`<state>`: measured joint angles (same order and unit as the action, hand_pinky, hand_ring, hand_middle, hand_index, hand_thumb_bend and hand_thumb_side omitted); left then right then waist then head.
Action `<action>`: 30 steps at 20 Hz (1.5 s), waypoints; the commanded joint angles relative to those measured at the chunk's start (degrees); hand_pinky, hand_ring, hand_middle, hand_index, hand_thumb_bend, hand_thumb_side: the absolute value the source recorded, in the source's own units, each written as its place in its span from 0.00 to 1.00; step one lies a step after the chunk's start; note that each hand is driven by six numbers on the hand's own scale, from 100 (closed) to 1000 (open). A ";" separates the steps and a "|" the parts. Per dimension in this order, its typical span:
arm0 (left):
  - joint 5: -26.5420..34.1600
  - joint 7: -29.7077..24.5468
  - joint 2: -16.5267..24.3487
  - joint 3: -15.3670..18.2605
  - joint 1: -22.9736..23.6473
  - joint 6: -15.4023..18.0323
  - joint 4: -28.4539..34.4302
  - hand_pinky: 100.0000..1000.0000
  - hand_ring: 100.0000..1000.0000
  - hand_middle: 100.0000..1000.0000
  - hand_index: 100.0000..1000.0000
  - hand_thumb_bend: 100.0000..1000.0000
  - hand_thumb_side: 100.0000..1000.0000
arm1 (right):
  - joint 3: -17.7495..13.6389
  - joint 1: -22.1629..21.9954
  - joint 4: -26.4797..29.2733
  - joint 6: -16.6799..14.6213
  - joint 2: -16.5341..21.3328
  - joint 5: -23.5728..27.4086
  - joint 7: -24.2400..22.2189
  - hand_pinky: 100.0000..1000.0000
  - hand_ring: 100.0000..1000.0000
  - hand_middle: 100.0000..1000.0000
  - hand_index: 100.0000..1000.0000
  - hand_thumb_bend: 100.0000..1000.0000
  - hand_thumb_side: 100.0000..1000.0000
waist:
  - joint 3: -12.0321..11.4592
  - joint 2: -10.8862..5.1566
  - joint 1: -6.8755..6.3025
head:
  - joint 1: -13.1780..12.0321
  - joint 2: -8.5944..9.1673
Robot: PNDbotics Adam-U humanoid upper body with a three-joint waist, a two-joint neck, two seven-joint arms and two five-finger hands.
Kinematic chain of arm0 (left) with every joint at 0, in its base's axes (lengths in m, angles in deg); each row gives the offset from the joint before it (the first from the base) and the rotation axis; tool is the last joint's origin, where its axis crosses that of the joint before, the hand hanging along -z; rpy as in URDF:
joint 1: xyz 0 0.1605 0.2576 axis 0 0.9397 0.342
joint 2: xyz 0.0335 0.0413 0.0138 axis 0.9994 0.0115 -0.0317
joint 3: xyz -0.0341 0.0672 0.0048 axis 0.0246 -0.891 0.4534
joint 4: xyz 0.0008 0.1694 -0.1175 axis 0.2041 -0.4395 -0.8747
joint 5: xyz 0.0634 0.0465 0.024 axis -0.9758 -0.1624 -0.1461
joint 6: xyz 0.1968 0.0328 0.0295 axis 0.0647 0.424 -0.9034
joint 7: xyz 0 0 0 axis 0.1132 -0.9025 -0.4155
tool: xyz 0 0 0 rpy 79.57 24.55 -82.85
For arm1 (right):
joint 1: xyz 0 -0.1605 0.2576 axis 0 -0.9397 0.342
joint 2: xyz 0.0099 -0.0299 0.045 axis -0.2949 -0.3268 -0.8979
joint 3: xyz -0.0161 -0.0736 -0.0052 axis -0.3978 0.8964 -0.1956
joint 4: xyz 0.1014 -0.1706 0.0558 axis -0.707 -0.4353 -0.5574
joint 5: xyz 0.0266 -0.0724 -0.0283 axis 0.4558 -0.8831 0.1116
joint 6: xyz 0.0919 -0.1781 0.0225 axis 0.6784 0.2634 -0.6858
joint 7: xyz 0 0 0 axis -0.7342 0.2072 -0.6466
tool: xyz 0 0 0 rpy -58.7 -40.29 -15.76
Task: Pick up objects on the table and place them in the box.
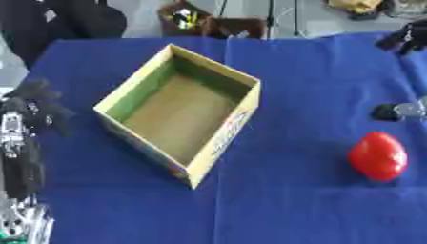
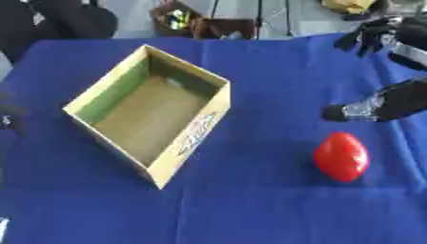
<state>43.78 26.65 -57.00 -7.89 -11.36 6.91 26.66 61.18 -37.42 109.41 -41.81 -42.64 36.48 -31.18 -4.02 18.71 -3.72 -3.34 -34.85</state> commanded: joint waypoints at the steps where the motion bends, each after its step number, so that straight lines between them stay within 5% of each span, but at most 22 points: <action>1: -0.25 0.09 0.74 0.68 -0.11 -0.10 1.05 0.21 0.44 0.52 0.72 0.00 0.92 | -0.37 0.20 0.94 -0.14 1.95 -2.63 -1.46 0.69 0.71 0.75 0.87 0.72 0.70 | -0.01 -1.25 0.35 | 0.04 0.74; 21: -0.03 -0.10 0.95 0.57 -0.23 -0.34 1.05 0.21 0.44 0.52 0.72 0.00 0.92 | 3.39 -4.48 -0.75 0.79 0.06 -10.71 -5.32 0.64 0.68 0.70 0.86 0.81 0.66 | 1.06 -1.79 0.97 | 0.17 0.61; 30: 0.10 -0.19 0.88 0.54 -0.36 -0.38 1.05 0.21 0.44 0.52 0.72 0.00 0.92 | 4.49 -6.41 -2.25 1.10 -3.97 -17.77 -5.04 0.56 0.60 0.62 0.84 0.82 0.75 | 1.31 -1.59 0.99 | 0.34 0.82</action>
<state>43.81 26.46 -56.99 -7.74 -11.36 6.66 26.66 65.91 -44.30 106.92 -40.79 -47.07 20.02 -36.40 -2.75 18.04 -3.02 -3.09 -34.61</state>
